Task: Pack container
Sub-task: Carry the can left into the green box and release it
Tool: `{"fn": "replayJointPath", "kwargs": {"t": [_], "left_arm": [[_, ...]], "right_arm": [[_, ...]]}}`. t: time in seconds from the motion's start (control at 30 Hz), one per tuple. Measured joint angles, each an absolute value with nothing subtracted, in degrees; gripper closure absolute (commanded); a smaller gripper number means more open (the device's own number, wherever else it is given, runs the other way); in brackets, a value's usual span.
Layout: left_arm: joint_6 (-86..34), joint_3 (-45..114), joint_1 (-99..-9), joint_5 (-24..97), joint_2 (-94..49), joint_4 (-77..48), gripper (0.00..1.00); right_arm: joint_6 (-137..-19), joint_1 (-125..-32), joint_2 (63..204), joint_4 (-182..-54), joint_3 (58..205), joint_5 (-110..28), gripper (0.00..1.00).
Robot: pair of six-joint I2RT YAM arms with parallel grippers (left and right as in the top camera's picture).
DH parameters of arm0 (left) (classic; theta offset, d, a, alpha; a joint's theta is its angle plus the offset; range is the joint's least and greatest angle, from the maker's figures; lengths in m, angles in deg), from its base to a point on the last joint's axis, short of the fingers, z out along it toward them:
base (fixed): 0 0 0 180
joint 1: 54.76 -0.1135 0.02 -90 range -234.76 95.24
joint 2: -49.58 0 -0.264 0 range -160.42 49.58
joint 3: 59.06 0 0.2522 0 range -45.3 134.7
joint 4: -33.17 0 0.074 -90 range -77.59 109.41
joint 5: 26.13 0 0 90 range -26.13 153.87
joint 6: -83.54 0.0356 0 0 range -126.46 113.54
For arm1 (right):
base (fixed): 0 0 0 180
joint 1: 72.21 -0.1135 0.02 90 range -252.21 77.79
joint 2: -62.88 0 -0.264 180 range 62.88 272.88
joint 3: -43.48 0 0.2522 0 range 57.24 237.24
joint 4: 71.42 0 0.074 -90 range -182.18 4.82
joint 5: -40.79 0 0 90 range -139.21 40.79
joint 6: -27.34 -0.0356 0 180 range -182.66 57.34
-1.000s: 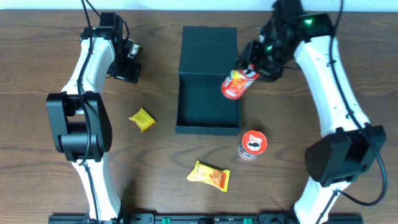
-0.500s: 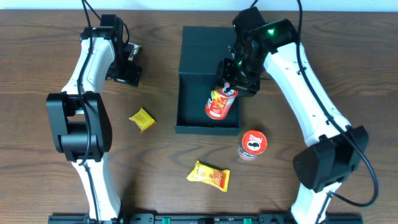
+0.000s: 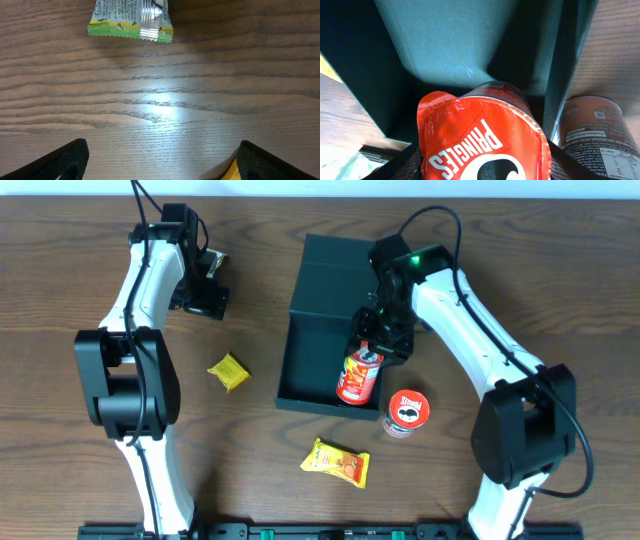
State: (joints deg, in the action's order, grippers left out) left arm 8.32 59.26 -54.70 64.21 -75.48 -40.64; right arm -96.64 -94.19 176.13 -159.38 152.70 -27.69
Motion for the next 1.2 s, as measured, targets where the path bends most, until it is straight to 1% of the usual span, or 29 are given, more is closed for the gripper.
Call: {"fn": "replayJointPath", "kwargs": {"t": [0.1, 0.2, 0.33, 0.57, 0.8, 0.87, 0.93, 1.2], "left_arm": [[8.3, 59.3, -54.7, 64.2, -75.5, -40.6, 0.05], [8.3, 59.3, -54.7, 64.2, -75.5, -40.6, 0.05], [8.3, 59.3, -54.7, 64.2, -75.5, -40.8, 0.05], [8.3, 59.3, -54.7, 64.2, -75.5, -41.2, 0.05], [8.3, 59.3, -54.7, 64.2, -75.5, -41.3, 0.05], [8.3, 59.3, -54.7, 64.2, -75.5, -41.3, 0.05], [8.3, 59.3, -54.7, 64.1, -75.5, -41.3, 0.04], [8.3, 59.3, -54.7, 64.1, -75.5, -41.3, 0.05]], "right_arm": [[-96.8, -94.1, 176.1, -159.1, 152.7, -27.3, 0.41], [-96.8, -94.1, 176.1, -158.9, 152.7, -27.1, 0.43], [-97.2, -94.1, 176.1, -157.5, 152.7, -27.0, 0.41], [-98.1, -94.1, 176.5, -157.5, 152.7, -25.6, 0.41], [-98.3, -94.1, 180.5, -156.5, 152.7, -24.9, 0.41], [-98.4, -93.7, 181.2, -156.0, 152.9, -23.7, 0.39], [-98.6, -93.6, 181.4, -155.3, 152.9, -23.1, 0.32], [-98.7, -93.6, 184.2, -150.5, 152.8, -24.0, 0.28]]}}
